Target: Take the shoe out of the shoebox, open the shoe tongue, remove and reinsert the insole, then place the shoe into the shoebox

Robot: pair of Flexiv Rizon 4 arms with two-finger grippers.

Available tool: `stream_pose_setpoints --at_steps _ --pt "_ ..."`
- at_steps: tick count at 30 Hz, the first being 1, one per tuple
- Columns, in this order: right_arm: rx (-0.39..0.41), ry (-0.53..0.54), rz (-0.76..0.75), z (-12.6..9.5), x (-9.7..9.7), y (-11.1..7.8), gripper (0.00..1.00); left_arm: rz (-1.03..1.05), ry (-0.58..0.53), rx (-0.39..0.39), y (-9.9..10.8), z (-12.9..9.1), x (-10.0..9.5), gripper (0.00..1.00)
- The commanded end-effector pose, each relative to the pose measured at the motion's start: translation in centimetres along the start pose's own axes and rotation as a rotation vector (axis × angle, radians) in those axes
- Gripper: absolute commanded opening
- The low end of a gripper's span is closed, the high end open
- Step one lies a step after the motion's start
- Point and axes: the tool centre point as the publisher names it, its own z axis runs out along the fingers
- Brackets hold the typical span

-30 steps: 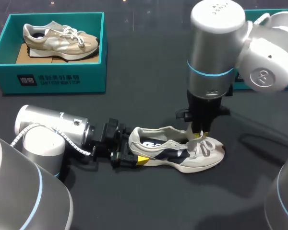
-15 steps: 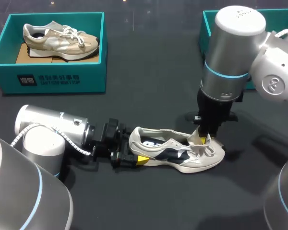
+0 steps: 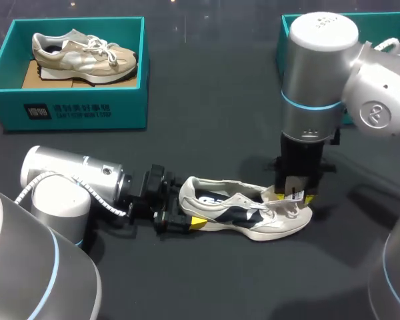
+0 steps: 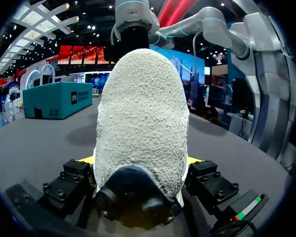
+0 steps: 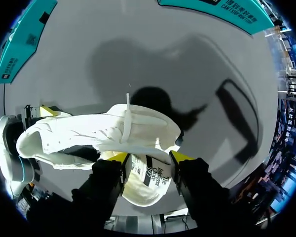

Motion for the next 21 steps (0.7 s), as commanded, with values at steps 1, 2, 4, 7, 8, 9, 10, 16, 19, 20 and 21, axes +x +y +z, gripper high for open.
stream_pose_setpoints --at_steps 1,2,4,7,8,9,10,16,19,20,21 --pt "0.008 -0.070 0.024 0.0 -0.2 0.1 0.49 0.000 0.002 -0.004 0.1 0.0 0.0 0.00" --pt "0.010 -0.081 0.033 0.1 -0.6 0.1 0.48 0.000 0.002 -0.004 0.1 0.0 0.0 0.00" --pt "0.021 -0.114 0.050 0.3 -1.3 0.2 0.48 0.000 0.002 -0.004 0.1 0.0 0.0 0.00" --pt "0.036 -0.130 0.058 0.6 -1.8 0.4 0.47 0.000 0.002 -0.004 0.1 0.0 0.0 0.00" --pt "0.037 -0.131 0.059 0.6 -1.9 0.4 0.47 0.000 0.002 -0.004 0.1 0.0 0.0 0.00" --pt "0.037 -0.135 0.060 0.4 -1.9 0.3 0.47 0.000 0.002 -0.004 0.1 0.0 0.0 0.00" --pt "0.033 -0.143 0.061 0.2 -1.9 0.2 0.47 0.000 0.002 -0.004 0.1 0.0 0.0 0.00" --pt "-0.020 -0.162 0.033 -3.0 -1.2 -0.6 0.46 0.000 0.002 -0.004 0.1 0.0 0.0 0.00" --pt "-0.044 -0.171 0.007 -4.9 -0.5 -1.2 0.46 0.000 0.002 -0.004 0.1 0.0 0.0 0.00" --pt "-0.050 -0.179 -0.003 -5.5 -0.3 -1.4 0.46 0.000 0.002 -0.004 0.1 0.0 0.0 0.00" --pt "-0.057 -0.183 -0.013 -6.2 0.0 -1.6 0.45 0.000 0.002 -0.004 0.1 0.0 0.0 0.00"
